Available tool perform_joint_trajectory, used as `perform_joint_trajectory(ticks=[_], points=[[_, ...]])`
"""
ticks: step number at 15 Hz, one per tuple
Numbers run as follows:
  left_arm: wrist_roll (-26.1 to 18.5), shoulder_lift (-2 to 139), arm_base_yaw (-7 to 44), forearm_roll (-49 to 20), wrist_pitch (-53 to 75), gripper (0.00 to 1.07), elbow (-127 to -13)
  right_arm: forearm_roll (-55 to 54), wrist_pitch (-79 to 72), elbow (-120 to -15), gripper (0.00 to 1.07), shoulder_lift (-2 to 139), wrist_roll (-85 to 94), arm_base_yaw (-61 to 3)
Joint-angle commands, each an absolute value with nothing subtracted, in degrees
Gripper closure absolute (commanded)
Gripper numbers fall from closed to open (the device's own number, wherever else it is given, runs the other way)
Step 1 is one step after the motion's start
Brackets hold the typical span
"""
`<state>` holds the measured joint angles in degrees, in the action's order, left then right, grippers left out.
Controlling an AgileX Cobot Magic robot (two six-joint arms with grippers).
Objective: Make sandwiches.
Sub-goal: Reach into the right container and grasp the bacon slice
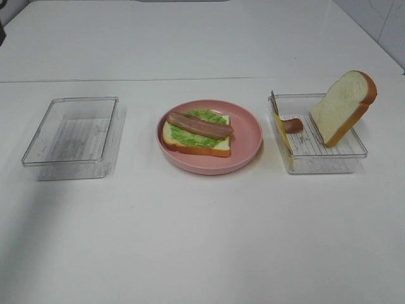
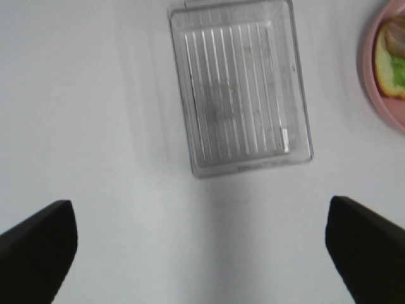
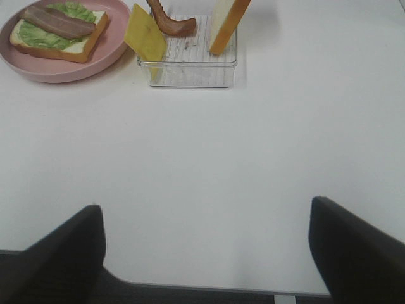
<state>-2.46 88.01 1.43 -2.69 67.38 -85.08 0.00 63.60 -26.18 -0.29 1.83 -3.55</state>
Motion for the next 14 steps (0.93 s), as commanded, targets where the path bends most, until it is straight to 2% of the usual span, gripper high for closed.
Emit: perform_joint_trajectory(ticks=[1, 2, 5, 8, 10, 14], points=[[-1.1, 68.4, 1.8, -2.8, 63.1, 0.06, -67.0, -0.3, 63.3, -26.0, 0.22, -1.8, 1.3, -3.4], [-0.8, 65.4, 1.8, -2.8, 62.9, 0.06, -63.8, -0.3, 63.3, -26.0, 0.22, -1.8, 1.3, -3.4], [-0.9, 41.9, 1.8, -2.8, 62.3, 0.06, -46.6, -0.3, 63.3, -26.0, 0.22, -1.8, 1.3, -3.4], [-0.9, 27.0, 1.8, -2.5, 61.2, 0.06, -38.2, -0.3, 63.3, -26.0, 0.22, -1.8, 1.3, -3.4], [-1.0, 14.8, 1.8, 0.0, 60.7, 0.06, -30.8, -0.3, 63.3, -26.0, 0.22, -1.8, 1.3, -3.4], [-1.0, 0.1, 1.8, 0.0, 61.2, 0.06, -29.7, -0.3, 63.3, -26.0, 0.22, -1.8, 1.3, -3.4]])
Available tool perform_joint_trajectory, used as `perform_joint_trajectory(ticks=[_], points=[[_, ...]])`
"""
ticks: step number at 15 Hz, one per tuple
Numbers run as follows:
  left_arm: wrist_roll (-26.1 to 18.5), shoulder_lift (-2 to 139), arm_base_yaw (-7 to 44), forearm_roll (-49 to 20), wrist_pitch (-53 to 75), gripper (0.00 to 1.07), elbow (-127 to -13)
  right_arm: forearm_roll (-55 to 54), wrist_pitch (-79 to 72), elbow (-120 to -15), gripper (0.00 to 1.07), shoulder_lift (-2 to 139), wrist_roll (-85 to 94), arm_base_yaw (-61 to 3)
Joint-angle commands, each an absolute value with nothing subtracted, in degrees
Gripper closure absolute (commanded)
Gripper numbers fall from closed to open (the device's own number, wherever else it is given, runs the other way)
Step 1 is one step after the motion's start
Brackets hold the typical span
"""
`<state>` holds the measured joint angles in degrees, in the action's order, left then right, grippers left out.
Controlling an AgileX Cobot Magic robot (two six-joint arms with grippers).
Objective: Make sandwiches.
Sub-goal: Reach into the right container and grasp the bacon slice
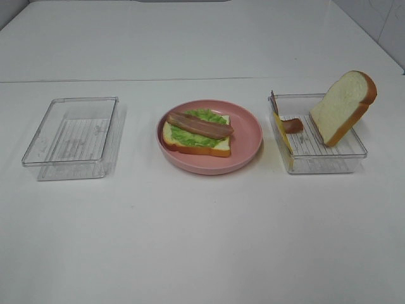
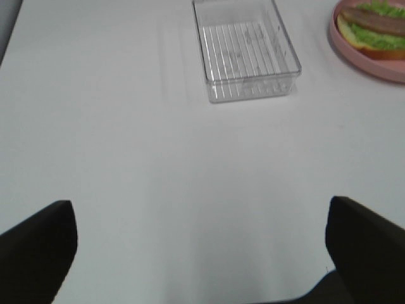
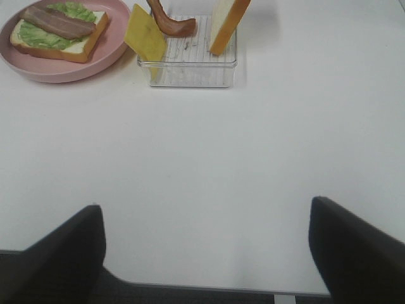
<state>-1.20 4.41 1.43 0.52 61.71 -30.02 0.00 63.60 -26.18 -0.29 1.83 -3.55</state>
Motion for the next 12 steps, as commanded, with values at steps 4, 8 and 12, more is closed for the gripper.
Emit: perform_joint_trajectory(ticks=[4, 8, 12], points=[[0.7, -1.5, 1.8, -2.3, 61.5, 0.06, -29.7, 0.0, 63.3, -26.0, 0.22, -1.3, 1.3, -3.4], [0.3, -1.4, 1.8, -3.4, 61.3, 0.06, -29.6, 0.0, 63.3, -26.0, 0.22, -1.3, 1.3, -3.4], [0.0, -1.4, 1.8, -3.4, 61.3, 0.06, -29.6, 0.0, 63.3, -26.0, 0.22, -1.3, 1.3, -3.4]])
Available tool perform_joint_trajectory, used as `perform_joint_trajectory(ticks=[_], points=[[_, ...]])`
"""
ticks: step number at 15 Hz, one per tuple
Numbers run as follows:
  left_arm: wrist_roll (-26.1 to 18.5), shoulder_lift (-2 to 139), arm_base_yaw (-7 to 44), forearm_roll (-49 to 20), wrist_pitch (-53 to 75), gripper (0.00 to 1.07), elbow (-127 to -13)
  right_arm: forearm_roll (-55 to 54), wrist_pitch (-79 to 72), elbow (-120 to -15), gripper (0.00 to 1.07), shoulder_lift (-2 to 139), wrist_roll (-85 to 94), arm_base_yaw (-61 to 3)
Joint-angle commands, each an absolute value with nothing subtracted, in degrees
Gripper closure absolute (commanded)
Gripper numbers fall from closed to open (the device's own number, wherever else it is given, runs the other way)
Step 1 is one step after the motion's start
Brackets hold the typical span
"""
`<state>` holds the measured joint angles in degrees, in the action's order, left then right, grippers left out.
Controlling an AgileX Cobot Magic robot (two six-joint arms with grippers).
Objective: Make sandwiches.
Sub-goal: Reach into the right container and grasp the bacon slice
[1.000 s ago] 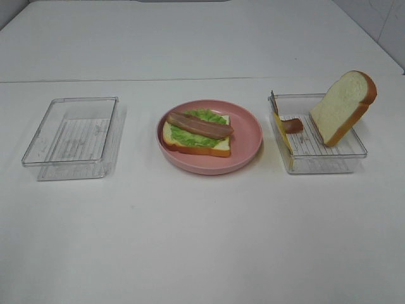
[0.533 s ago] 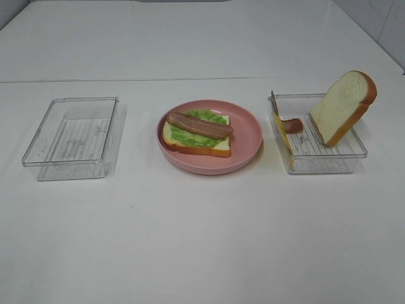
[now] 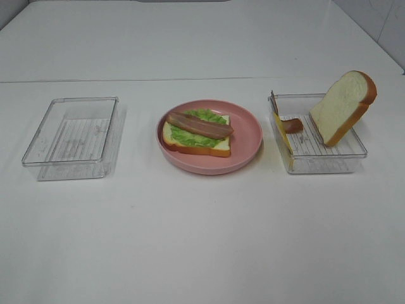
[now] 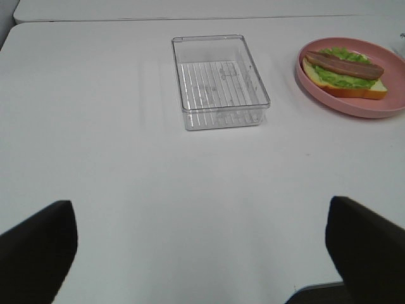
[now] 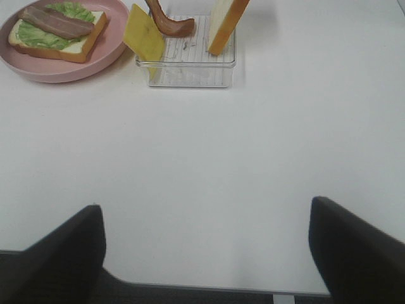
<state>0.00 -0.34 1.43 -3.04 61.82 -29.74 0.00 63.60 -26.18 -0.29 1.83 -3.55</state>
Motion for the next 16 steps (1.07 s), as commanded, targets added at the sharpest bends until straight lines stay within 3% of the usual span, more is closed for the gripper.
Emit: perform_joint_trajectory(ticks=[1, 5, 7, 10, 11, 16], points=[[0.0, -1.4, -1.6, -3.4, 61.3, 0.06, -29.6, 0.0, 63.3, -26.0, 0.22, -1.3, 1.3, -3.4], [0.0, -1.5, -3.2, -3.4, 61.3, 0.06, -29.6, -0.3, 63.3, -26.6, 0.22, -0.1, 1.3, -3.4], [0.0, -1.5, -3.2, -3.4, 61.3, 0.06, -29.6, -3.2, 63.7, -29.0, 0.22, 8.8, 1.3, -3.4], [0.0, -1.5, -3.2, -3.4, 61.3, 0.06, -29.6, -5.6, 63.9, -38.6, 0.22, 34.4, 2.9, -3.4], [0.0, -1.5, -3.2, -3.4, 61.3, 0.06, -29.6, -5.7, 64.3, -46.1, 0.22, 47.7, 3.3, -3.4], [0.0, -1.5, -3.2, -3.4, 61.3, 0.06, -29.6, -5.7, 62.3, -70.8, 0.22, 81.5, 7.3, -3.4]])
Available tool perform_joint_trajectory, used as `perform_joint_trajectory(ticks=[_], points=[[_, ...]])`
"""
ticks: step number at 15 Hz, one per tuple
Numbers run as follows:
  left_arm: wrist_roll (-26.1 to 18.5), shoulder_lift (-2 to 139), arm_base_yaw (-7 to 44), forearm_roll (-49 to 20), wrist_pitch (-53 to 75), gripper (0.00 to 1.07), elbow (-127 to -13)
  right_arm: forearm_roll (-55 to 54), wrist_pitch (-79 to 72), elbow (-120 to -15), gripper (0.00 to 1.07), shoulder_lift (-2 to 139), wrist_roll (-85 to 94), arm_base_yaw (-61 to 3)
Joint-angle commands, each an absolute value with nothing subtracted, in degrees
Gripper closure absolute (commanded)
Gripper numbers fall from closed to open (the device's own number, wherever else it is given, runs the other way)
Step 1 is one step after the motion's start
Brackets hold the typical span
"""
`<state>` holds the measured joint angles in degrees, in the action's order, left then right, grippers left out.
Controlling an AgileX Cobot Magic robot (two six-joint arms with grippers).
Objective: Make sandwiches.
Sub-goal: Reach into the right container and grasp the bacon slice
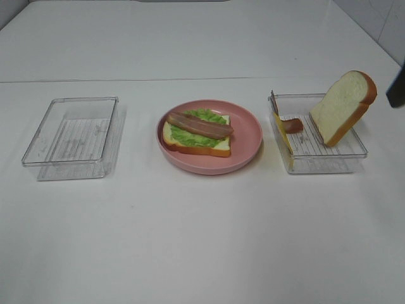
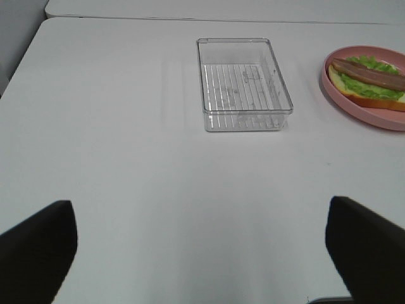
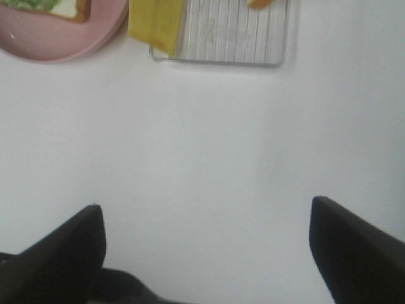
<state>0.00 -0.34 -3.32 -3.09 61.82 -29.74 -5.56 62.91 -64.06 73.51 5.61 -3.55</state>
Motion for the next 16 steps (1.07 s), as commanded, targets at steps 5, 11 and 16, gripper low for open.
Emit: perform_joint_trajectory(ticks=[5, 11, 16], points=[[0.0, -1.5, -3.2, -3.4, 61.3, 0.06, -29.6, -5.7, 69.2, -101.0, 0.22, 110.2, 7.0, -6.8], [0.0, -1.5, -3.2, -3.4, 61.3, 0.06, -29.6, -10.0, 70.4, -117.1, 0.22, 126.7, 5.6, -10.2], [0.0, -1.5, -3.2, -3.4, 61.3, 0.06, -29.6, -10.4, 67.8, -123.4, 0.22, 135.3, 5.6, -11.5]])
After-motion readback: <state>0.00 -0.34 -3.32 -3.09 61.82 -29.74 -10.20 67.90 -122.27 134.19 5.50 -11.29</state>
